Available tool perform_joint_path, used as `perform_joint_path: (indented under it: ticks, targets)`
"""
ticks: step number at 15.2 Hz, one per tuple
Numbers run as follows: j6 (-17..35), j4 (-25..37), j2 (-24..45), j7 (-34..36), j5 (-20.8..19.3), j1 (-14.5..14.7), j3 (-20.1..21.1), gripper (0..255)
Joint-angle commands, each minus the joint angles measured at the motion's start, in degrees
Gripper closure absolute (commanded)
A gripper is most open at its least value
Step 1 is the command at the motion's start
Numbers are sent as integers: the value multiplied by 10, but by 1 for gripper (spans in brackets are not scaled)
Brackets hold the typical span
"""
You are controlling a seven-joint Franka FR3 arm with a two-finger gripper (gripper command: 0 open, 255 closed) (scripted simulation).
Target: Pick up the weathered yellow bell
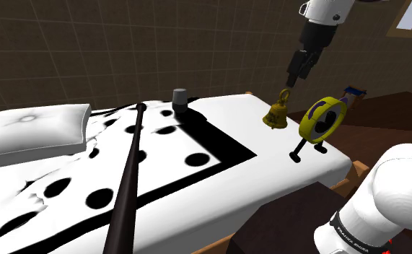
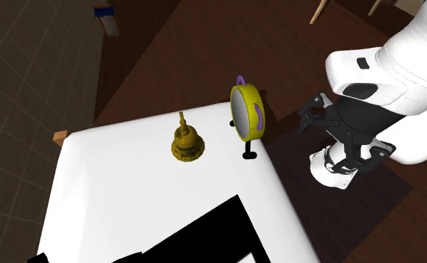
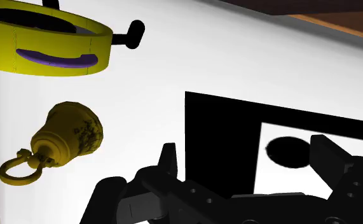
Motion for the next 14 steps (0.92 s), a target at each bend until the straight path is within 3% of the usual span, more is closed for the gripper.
perform_joint_path:
  ticks: [1,14]
  targets:
    - [0,0,0,0,0,0,0,0]
    - [109,78,198,-74,-23,-50,-133,0]
